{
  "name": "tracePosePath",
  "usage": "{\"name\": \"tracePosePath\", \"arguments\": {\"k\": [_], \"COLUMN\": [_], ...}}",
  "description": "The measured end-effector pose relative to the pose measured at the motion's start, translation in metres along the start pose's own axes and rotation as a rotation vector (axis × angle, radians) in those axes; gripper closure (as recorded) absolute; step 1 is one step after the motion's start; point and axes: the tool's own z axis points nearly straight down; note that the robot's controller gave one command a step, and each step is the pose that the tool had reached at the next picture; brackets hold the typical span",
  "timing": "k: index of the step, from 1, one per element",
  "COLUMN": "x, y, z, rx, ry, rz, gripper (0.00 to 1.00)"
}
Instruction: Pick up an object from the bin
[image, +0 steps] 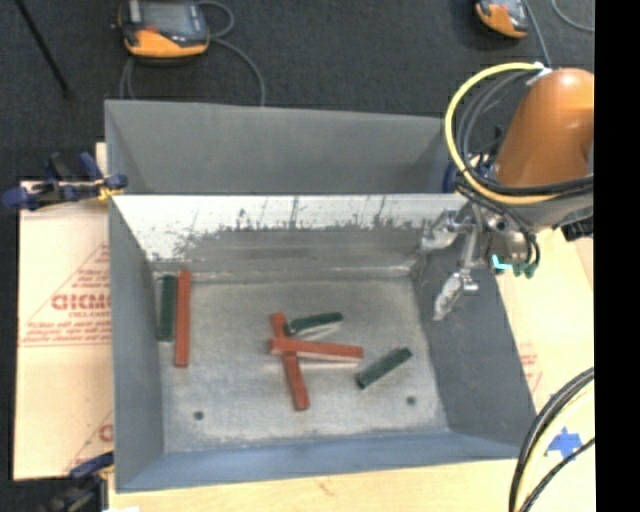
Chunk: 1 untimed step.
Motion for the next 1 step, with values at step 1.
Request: {"name": "tracePosePath", "arguments": {"k": [1], "x": [-0.0016], "y": [0.0005], "z": [-0.0045], "rx": [0.001], "ry": [-0.008], "rz": [-0.003], "gripper": [0.00]}}
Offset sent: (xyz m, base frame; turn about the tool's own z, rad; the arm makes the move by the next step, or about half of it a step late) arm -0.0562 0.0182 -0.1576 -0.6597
